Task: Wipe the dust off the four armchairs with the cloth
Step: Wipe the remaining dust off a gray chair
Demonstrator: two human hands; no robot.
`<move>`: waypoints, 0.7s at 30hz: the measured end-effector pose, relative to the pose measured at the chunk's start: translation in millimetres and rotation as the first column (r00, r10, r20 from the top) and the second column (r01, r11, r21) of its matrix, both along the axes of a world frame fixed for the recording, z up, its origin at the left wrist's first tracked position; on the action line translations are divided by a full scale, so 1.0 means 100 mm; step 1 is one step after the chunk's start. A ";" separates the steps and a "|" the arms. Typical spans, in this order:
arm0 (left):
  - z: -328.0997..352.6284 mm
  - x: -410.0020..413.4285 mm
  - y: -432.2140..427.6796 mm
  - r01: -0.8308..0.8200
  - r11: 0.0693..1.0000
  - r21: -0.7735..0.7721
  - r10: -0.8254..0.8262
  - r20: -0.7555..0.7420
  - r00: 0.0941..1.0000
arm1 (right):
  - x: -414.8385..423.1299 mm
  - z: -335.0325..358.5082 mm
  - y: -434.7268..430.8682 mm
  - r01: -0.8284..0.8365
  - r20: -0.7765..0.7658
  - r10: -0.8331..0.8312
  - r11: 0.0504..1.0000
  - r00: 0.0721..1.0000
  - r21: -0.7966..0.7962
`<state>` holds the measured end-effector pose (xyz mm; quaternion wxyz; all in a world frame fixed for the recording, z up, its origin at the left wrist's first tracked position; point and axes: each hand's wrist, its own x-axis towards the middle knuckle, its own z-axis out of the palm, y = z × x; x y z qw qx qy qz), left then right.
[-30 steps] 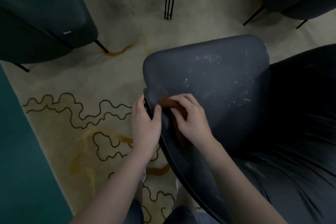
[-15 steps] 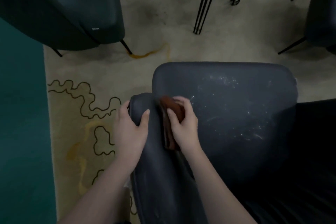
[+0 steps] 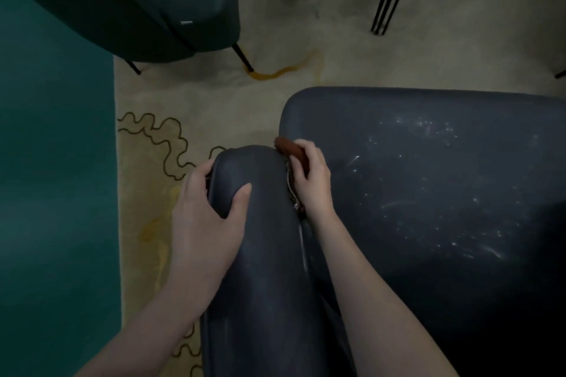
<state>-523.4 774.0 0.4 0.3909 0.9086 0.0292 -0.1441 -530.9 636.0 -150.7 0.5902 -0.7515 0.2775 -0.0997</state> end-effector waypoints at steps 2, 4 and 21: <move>0.00 0.00 0.00 -0.005 1.000 -0.005 0.005 -0.003 1.000 | -0.01 -0.17 0.00 -0.005 -0.041 0.006 1.000 0.999 0.030; 0.01 0.00 0.00 -0.006 1.000 0.005 0.006 -0.001 1.000 | -0.03 -0.32 0.01 -0.013 -0.085 0.018 0.998 0.996 0.061; -0.09 -0.01 0.03 0.002 1.000 0.030 -0.004 0.084 0.996 | -0.27 -1.12 0.18 -0.111 -0.227 0.121 0.992 0.966 0.056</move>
